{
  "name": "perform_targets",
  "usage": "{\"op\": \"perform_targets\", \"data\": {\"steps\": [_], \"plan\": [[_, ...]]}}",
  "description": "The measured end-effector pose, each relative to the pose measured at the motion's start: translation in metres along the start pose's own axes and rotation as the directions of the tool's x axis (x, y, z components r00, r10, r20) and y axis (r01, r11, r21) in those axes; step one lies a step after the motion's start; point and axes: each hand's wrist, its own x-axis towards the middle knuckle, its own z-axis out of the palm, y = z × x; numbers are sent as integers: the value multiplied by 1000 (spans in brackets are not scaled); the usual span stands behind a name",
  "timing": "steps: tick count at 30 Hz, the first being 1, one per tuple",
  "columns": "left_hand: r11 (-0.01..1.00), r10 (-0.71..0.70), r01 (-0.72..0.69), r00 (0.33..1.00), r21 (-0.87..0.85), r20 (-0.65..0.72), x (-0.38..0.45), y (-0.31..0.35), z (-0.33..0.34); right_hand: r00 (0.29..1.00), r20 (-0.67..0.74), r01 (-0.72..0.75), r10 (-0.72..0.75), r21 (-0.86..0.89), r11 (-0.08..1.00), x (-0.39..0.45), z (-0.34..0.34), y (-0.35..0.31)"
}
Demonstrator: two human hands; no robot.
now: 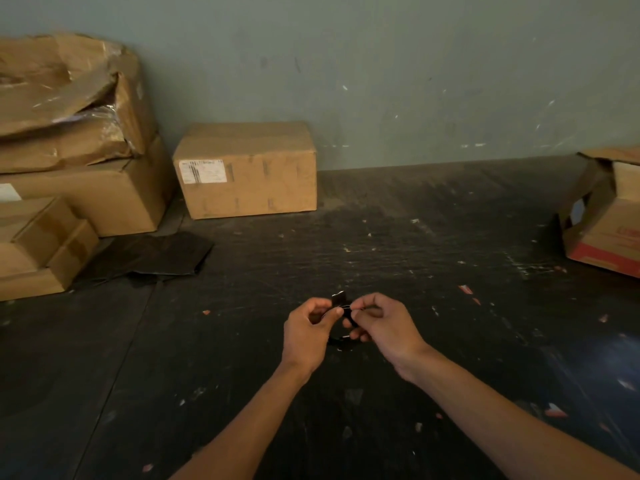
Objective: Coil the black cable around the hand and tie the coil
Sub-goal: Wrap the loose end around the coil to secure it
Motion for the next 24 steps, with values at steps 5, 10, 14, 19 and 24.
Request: {"op": "perform_targets", "data": {"steps": [5,10,14,19,24], "plan": [[1000,-4,2,997,29,76,1,0,-3,997,64,33,-33,12,999,1,-3,4],[999,-18,24,993,-47,120,-1,2,-9,976,217,33,-37,25,999,1,-11,5],[998,-9,16,993,-59,114,-1,5,-7,972,168,181,-166,-75,981,0,-14,12],[999,-5,11,990,-46,141,-5,8,-7,943,61,328,-326,-321,888,4,-15,14],[996,26,-7,979,-93,203,-12,16,-9,874,111,449,-473,-554,701,6,-20,12]]}}
